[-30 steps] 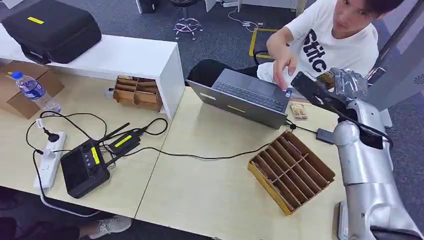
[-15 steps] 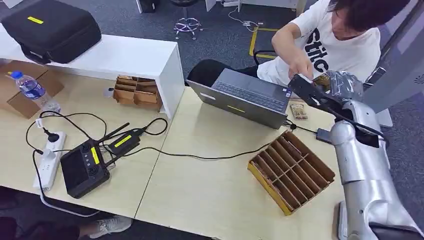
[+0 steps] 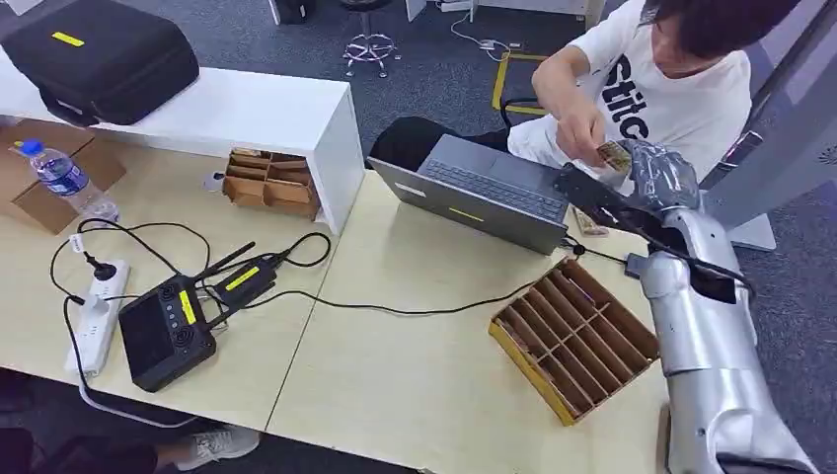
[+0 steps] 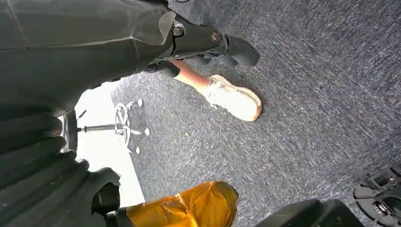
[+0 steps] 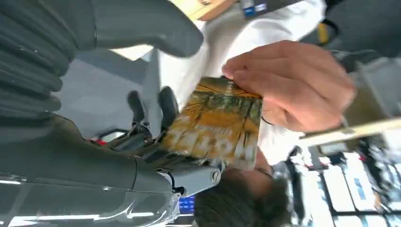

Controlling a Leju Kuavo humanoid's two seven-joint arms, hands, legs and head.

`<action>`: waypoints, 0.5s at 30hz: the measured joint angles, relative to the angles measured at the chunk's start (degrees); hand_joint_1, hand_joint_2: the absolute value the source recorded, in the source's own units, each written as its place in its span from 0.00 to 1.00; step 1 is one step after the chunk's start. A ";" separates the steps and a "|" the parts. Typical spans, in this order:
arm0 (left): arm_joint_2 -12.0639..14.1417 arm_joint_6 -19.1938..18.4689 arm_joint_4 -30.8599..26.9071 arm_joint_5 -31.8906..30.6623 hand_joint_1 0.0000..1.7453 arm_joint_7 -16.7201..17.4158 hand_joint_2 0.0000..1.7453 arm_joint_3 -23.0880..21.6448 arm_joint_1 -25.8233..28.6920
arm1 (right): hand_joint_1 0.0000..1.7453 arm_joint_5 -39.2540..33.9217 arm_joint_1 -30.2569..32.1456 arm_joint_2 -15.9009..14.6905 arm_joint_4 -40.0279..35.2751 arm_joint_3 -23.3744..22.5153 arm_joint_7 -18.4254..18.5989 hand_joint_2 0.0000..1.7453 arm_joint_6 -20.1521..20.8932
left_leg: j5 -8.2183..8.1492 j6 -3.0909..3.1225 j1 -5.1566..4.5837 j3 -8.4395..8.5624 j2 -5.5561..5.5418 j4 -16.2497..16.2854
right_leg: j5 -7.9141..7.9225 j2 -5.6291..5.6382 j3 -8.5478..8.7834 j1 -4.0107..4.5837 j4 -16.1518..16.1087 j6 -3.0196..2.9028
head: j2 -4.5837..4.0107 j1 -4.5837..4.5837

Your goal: Pass the card to the sensor for recognition and then transmit it.

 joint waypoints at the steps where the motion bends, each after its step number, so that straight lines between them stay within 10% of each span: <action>1: -0.06 0.06 0.00 0.04 0.00 0.00 1.00 0.00 0.03 | 0.00 -1.78 2.16 0.09 -3.20 -0.04 -0.95 1.00 -0.26 | 0.00 0.00 0.00 -0.01 -0.04 0.00 | 0.00 -0.03 0.01 0.00 0.00 0.00 | 0.00 -0.02; 15: -1.53 3.78 0.00 3.32 0.00 0.59 1.00 4.89 0.73 | 0.00 -24.21 43.16 -0.72 -51.06 -1.88 -14.99 1.00 -4.79 | -0.29 0.03 0.02 -0.04 -0.13 0.00 | -0.28 -0.15 0.03 -0.01 -0.05 0.01 | 0.00 0.00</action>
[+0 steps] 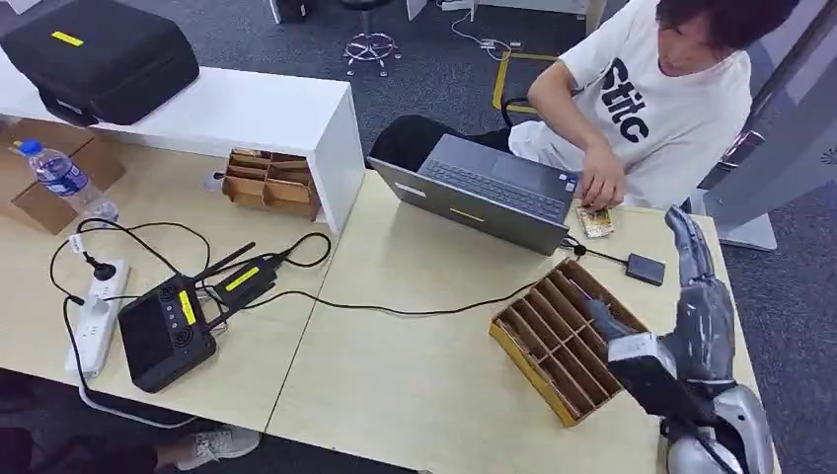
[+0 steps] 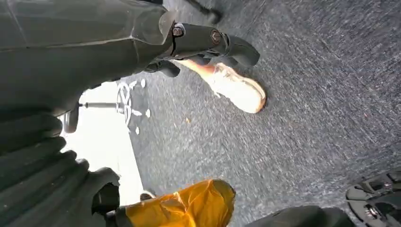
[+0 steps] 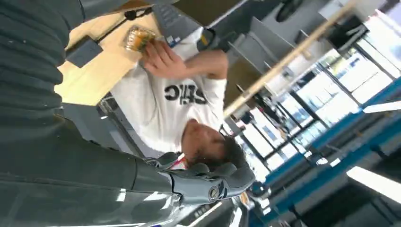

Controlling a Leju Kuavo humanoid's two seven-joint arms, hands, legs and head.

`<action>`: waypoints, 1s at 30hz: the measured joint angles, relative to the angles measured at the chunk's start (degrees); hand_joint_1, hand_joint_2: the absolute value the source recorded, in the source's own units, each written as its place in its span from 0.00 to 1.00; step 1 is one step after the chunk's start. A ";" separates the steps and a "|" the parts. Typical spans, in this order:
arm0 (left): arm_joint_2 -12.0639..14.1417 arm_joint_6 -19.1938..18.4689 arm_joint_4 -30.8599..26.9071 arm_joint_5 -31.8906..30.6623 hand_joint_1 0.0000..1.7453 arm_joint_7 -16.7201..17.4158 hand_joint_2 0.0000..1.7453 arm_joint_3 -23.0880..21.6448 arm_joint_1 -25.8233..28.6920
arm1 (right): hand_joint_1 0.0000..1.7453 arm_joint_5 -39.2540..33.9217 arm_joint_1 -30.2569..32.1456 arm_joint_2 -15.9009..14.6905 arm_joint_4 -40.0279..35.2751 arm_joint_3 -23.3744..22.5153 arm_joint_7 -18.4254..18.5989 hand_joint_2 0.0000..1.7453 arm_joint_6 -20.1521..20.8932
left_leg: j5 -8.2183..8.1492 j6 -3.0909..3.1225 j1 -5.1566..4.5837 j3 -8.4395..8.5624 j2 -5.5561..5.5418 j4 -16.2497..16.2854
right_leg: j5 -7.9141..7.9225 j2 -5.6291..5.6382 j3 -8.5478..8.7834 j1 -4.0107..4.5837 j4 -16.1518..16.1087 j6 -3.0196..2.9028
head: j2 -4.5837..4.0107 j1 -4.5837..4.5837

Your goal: Pass the card to the sensor for recognition and then transmit it.

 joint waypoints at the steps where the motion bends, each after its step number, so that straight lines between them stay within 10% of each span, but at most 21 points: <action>1: -0.07 0.15 0.00 0.07 0.00 0.02 1.00 0.28 0.03 | 0.00 -0.24 1.88 -0.04 -2.47 -0.17 -0.35 1.00 -0.30 | 0.00 0.00 0.00 0.01 0.05 -0.01 | 0.00 0.05 -0.01 0.00 0.00 0.00 | 0.00 -0.02; 30: -1.09 1.27 -0.02 0.35 0.00 0.04 1.00 4.40 -0.11 | 0.00 0.70 20.07 -0.28 -16.27 -2.91 -5.00 1.00 -1.96 | -0.01 -0.03 0.00 0.14 0.10 -0.01 | -0.04 0.10 0.10 0.00 0.01 -0.06 | 0.00 -0.02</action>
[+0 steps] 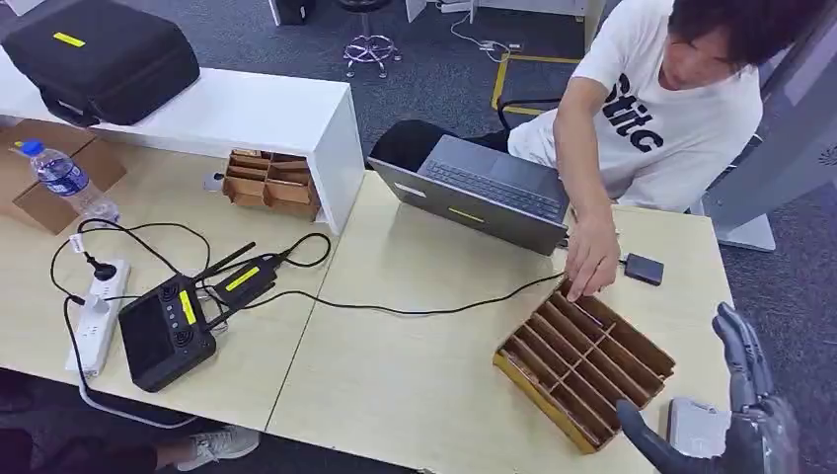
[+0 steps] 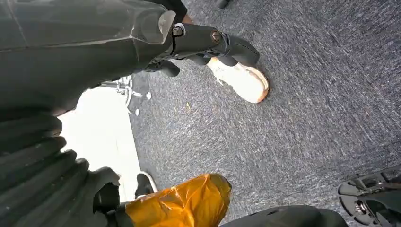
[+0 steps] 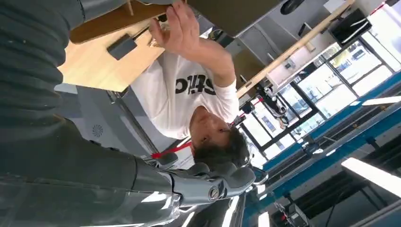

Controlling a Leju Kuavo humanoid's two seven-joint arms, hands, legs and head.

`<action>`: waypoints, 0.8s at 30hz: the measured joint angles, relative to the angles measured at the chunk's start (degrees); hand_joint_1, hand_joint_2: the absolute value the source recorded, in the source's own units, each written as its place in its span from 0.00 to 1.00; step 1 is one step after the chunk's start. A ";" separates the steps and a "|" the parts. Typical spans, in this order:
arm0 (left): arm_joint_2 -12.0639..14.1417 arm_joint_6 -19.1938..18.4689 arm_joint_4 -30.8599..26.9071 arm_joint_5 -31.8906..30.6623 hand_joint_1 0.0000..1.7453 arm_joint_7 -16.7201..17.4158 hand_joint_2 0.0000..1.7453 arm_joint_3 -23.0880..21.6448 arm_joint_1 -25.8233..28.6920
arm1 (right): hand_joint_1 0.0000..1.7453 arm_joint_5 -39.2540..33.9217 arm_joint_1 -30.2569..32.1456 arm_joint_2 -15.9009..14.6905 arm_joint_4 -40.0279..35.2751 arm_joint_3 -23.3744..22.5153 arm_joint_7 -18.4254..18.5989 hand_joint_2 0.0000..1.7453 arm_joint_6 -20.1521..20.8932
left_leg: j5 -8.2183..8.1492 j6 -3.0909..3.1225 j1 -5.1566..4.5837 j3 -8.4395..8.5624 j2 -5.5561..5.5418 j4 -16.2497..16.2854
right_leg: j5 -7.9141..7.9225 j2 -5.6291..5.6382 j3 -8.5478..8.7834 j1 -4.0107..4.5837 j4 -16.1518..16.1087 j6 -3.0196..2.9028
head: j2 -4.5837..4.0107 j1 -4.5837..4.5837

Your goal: Pass the card to the sensor for recognition and then transmit it.

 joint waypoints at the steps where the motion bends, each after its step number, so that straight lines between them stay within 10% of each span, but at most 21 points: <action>1: 0.00 0.00 0.00 0.00 0.00 0.00 1.00 0.09 0.00 | 0.00 0.00 0.04 0.00 -0.02 0.00 0.00 1.00 0.00 | 0.00 0.00 0.00 0.00 0.00 0.00 | 0.00 0.00 0.00 0.00 0.00 0.00 | 0.00 0.00; 24: -0.02 -0.15 0.00 -1.14 0.00 -0.22 1.00 0.79 -0.05 | 0.00 8.29 1.03 -0.07 0.61 1.80 3.32 1.00 0.37 | 0.00 0.00 0.00 -0.01 -0.01 0.00 | 0.00 -0.01 0.00 0.00 0.00 0.00 | 0.00 0.00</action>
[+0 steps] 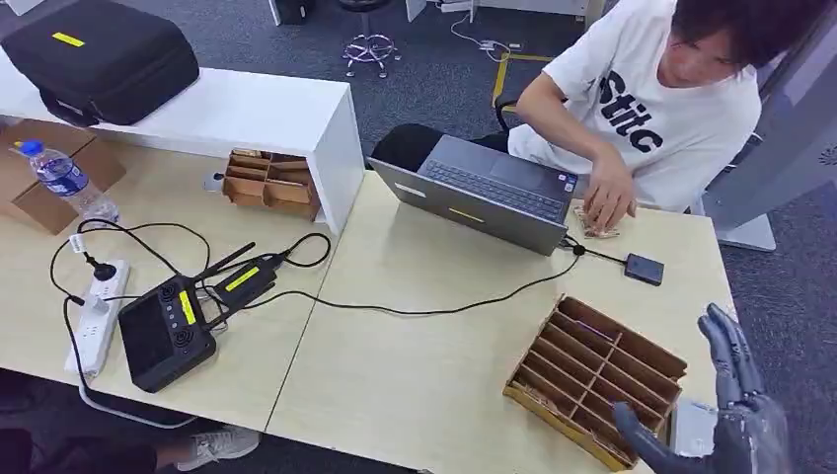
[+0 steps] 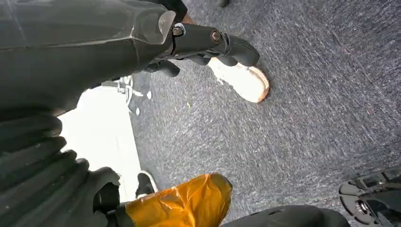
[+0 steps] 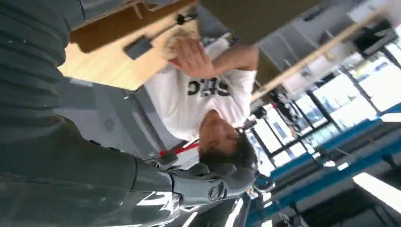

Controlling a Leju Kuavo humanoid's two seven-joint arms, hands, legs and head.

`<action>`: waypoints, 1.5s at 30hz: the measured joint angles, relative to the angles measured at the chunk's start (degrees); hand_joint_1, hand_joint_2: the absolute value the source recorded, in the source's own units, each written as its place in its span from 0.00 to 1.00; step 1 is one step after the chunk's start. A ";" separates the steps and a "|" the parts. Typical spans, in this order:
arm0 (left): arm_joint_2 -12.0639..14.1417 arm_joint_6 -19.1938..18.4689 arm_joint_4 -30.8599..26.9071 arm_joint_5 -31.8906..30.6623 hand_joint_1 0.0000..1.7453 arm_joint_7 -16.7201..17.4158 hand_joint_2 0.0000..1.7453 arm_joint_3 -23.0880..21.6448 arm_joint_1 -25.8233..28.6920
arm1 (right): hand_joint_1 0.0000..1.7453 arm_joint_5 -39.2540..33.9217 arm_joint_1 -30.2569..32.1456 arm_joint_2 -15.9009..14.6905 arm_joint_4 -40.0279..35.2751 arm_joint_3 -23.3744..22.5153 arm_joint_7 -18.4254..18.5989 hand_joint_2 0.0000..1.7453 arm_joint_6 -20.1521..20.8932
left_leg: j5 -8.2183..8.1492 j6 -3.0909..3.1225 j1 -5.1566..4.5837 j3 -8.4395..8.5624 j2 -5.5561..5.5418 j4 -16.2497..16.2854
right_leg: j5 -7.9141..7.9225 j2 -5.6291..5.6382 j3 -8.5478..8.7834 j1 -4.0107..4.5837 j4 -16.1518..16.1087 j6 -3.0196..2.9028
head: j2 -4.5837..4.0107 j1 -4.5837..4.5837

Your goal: Pass the card to the sensor for recognition and then transmit it.

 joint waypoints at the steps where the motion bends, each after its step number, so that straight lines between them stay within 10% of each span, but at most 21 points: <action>1: 0.00 -0.04 0.00 -0.13 0.00 -0.04 1.00 0.00 0.01 | 0.00 0.78 0.41 -0.04 0.46 0.98 0.44 1.00 -0.57 | 0.00 0.00 0.00 -0.01 0.00 0.00 | 0.00 0.00 0.00 0.00 0.00 0.00 | 0.00 0.00; 24: 0.50 -2.23 0.00 -2.65 0.00 -0.44 1.00 -0.57 -0.22 | 0.00 16.40 -15.11 -2.16 17.21 9.59 11.89 1.00 -4.35 | 0.08 0.01 0.00 0.03 0.01 -0.01 | 0.04 0.01 0.05 0.00 0.02 -0.01 | 0.00 0.00; 45: 0.66 -2.51 0.00 -2.67 0.00 -0.48 1.00 -1.40 -0.21 | 0.00 17.26 -18.78 -2.16 25.16 9.04 12.48 1.00 -4.33 | 0.06 -0.01 0.00 0.02 0.01 -0.01 | 0.02 0.02 0.03 0.00 0.02 -0.01 | 0.00 0.00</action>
